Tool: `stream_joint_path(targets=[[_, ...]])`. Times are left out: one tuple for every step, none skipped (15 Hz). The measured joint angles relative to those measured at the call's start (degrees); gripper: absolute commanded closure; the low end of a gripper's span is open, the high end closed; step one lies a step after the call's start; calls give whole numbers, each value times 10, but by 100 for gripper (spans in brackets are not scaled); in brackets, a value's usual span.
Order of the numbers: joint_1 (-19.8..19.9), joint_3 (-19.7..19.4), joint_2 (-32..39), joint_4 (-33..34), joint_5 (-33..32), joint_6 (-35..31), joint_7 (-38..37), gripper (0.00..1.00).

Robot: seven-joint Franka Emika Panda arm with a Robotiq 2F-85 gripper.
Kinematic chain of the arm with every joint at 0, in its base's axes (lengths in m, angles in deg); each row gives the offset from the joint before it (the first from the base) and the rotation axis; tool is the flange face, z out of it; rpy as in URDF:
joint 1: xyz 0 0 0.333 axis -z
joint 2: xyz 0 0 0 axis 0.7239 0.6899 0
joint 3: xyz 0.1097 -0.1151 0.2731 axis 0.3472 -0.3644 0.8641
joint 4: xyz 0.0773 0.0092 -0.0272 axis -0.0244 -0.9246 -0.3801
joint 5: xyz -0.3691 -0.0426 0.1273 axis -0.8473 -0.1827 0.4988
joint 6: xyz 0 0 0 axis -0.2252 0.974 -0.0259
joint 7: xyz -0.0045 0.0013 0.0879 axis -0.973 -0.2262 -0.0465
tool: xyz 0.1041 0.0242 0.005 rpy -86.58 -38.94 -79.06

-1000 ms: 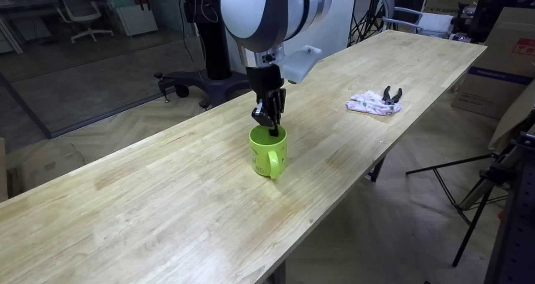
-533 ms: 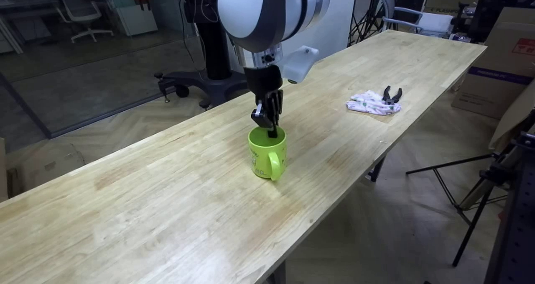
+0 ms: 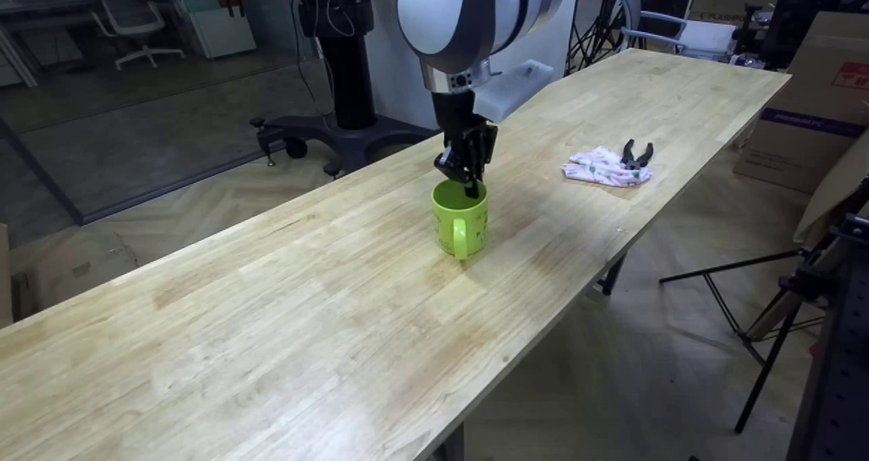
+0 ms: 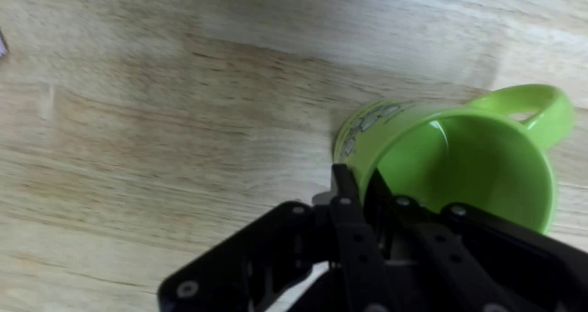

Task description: Move the mug to the right side of the table

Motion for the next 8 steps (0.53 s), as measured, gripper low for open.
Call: stream_joint_path(targets=[[4,-11,-2,-2,1,0,-14,98],[8,-19,-4,-5,4,0,-27,98],[14,-26,-5,-9,10,0,-38,98],[21,-31,-7,-13,18,0,-47,98],[28,-33,-9,-17,30,0,-57,98],[35,-34,-10,-21,44,0,-64,98],[41,-34,-11,-24,62,0,-69,98],[47,-32,-12,-27,81,0,-74,98]])
